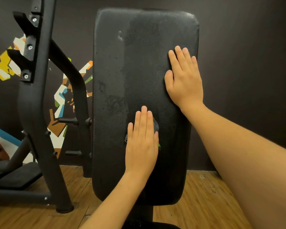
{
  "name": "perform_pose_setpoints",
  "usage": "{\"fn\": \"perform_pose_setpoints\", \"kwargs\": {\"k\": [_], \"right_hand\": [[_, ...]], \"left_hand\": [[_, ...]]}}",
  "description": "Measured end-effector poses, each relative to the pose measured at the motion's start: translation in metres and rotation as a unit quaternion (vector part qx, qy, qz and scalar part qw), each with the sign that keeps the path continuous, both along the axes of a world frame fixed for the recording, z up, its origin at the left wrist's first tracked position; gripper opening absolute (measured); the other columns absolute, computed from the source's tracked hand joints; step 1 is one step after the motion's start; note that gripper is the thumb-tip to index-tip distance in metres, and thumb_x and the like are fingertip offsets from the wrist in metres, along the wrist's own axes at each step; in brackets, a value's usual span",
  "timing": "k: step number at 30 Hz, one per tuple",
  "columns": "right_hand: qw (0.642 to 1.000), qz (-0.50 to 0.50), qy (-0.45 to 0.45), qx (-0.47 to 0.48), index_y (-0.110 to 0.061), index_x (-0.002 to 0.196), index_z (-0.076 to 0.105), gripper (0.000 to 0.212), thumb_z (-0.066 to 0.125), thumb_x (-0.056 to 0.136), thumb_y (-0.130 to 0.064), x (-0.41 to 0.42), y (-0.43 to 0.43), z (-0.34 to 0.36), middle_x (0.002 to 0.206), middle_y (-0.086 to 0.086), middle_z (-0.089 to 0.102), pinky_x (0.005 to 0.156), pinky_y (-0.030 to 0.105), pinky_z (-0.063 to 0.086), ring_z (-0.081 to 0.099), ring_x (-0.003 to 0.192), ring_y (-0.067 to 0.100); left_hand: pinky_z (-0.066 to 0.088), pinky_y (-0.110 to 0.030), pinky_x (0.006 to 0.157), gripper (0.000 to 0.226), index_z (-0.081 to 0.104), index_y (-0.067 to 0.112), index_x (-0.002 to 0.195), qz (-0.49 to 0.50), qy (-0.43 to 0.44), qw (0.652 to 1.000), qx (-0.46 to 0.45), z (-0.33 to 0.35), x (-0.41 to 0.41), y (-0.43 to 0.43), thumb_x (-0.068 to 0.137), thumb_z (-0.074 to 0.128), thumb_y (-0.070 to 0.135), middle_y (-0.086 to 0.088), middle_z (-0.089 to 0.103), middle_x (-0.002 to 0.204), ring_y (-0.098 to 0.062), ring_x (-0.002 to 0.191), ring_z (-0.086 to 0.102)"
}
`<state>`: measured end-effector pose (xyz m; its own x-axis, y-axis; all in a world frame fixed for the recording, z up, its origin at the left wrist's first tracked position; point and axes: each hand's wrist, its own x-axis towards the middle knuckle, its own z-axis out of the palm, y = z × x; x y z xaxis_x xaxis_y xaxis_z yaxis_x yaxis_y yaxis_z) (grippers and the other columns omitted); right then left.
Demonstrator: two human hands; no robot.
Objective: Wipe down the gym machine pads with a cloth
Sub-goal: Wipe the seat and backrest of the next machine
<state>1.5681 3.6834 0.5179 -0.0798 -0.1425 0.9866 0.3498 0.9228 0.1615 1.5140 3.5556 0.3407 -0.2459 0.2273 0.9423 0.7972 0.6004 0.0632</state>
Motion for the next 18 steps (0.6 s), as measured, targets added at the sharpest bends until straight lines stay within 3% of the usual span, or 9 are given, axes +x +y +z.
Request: {"fn": "perform_pose_setpoints", "kwargs": {"k": [7,13,18], "right_hand": [[1.000,0.001,0.000,-0.003,-0.010,0.157,0.037,0.057,0.033,0.104,-0.028,-0.001,0.001,-0.001,0.165,0.011,0.032,0.128,0.043,0.011,0.022,0.155,0.029],[1.000,0.006,0.004,-0.003,-0.010,0.157,0.039,0.057,0.034,0.103,-0.028,-0.001,0.002,0.000,0.165,0.011,0.033,0.128,0.044,0.012,0.023,0.155,0.030],[1.000,0.007,0.008,0.003,-0.010,0.156,0.040,0.056,0.035,0.103,-0.028,-0.004,0.002,0.000,0.164,0.011,0.034,0.127,0.044,0.013,0.025,0.155,0.030]], "left_hand": [[0.031,-0.046,0.119,0.059,0.025,0.008,0.158,-0.006,0.024,0.998,-0.056,-0.075,-0.001,-0.012,0.104,0.032,0.031,-0.012,0.022,0.167,-0.027,0.155,0.019],[0.025,-0.049,0.119,0.055,0.028,0.008,0.157,-0.012,0.010,1.000,-0.023,-0.057,0.004,-0.005,0.105,0.031,0.027,-0.013,0.027,0.165,-0.028,0.153,0.024],[0.026,-0.046,0.123,0.059,0.023,0.008,0.158,-0.017,-0.001,1.000,-0.023,-0.086,0.004,-0.007,0.103,0.034,0.029,-0.014,0.027,0.165,-0.029,0.153,0.024]]}}
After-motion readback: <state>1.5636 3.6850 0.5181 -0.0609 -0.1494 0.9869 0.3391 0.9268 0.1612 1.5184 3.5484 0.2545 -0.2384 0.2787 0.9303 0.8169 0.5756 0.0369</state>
